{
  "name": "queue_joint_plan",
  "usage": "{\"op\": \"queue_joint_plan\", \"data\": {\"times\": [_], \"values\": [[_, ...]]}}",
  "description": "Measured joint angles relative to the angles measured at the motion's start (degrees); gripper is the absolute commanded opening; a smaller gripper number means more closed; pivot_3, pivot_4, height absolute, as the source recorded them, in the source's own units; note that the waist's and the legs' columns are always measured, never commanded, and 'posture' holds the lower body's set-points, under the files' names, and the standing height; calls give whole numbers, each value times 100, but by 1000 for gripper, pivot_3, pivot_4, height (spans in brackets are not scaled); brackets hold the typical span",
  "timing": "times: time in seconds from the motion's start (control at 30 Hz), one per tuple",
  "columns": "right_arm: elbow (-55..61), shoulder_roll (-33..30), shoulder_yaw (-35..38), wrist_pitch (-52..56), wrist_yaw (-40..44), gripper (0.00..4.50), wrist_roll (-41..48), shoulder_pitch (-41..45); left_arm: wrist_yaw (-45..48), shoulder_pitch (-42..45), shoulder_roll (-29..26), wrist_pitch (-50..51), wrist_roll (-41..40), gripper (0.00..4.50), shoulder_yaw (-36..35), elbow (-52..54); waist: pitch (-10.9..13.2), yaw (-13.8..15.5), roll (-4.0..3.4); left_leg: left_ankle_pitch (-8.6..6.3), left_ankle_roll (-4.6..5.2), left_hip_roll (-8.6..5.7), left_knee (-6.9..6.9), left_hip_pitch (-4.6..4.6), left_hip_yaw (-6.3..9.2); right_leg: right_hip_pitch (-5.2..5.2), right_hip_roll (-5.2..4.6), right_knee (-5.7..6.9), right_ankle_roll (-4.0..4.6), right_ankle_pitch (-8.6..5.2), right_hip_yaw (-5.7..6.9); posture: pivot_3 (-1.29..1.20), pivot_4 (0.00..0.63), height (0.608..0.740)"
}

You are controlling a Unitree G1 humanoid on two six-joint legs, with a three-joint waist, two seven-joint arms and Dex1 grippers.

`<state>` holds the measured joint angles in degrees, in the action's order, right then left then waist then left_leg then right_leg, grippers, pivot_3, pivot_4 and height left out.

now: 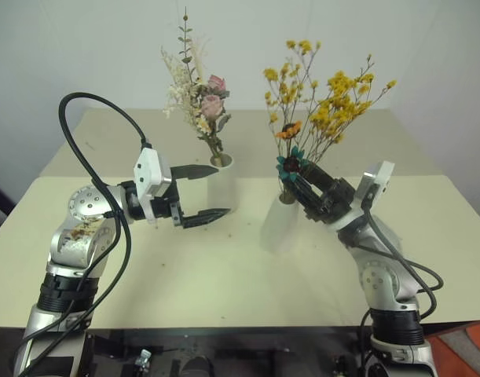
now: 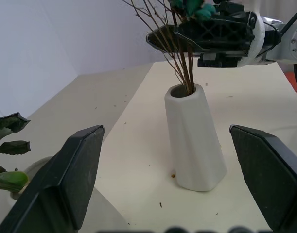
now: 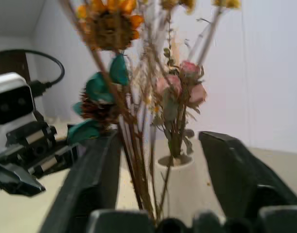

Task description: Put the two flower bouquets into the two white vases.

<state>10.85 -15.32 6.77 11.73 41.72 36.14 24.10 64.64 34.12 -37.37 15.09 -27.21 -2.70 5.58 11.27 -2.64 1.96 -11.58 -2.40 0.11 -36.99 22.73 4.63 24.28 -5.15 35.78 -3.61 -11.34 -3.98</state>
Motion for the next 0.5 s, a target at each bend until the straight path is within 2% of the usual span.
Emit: {"op": "queue_joint_plan", "data": {"times": [0.07,0.33,0.5], "values": [[2,-74,3,78,-76,4437,-6,-63,0,0,0,0,0,4500,0,0,0,-4,0,0,0,0,0,0,0,0,0,0,0,0,0,0,150,740],[132,-656,187,410,-360,4476,-104,-254,-24,0,7,-1,3,4500,-1,-1,0,7,0,0,0,-1,0,2,0,0,-1,-2,0,0,0,0,150,740],[618,-1197,345,538,-162,4476,-18,-578,-15,-2,36,-16,8,4500,0,-10,0,9,1,0,0,0,1,2,0,-1,0,-4,-5,-5,0,0,150,740]]}}
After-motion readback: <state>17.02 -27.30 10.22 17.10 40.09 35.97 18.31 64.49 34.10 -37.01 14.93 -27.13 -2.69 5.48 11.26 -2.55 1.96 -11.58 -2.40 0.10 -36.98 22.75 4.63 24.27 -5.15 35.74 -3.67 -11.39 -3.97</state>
